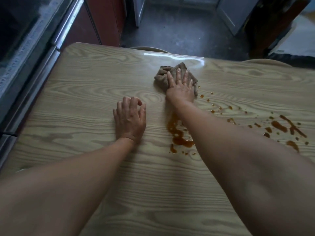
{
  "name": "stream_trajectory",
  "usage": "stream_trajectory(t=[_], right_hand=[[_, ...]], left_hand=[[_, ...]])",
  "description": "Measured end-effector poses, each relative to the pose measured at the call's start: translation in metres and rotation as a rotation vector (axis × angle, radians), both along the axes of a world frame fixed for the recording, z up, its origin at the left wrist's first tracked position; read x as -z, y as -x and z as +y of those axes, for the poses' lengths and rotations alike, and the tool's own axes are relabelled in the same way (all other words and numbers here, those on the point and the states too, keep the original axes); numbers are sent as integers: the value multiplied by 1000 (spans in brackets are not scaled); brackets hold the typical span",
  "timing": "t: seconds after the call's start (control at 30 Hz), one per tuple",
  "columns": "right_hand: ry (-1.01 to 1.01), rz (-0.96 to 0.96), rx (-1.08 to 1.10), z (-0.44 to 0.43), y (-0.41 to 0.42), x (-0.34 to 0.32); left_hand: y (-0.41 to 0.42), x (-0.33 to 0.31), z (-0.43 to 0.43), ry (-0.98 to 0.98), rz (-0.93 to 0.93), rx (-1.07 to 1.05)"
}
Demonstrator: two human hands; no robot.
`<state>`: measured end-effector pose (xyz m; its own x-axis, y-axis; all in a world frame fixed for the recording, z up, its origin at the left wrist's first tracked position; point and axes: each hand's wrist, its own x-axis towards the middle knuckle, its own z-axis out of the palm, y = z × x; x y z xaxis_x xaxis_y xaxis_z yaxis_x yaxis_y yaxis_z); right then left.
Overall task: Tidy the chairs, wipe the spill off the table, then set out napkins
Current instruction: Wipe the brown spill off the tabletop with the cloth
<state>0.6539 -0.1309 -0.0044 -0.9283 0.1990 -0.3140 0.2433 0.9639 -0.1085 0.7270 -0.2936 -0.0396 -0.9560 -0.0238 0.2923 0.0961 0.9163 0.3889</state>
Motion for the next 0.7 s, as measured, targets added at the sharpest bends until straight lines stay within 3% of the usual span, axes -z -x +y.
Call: stream_trajectory(t=[0.33,0.6,0.7], right_hand=[[76,120,-201,1,-70,5],[193,91,-300,-2,-114,-1],[136,135,-323,-6,-124,-8]], left_hand=[[-3,-5,1,-5,-36,3],[-7,-7,2,-9,-57,20],[-7,-8,1,-27,-49,35]])
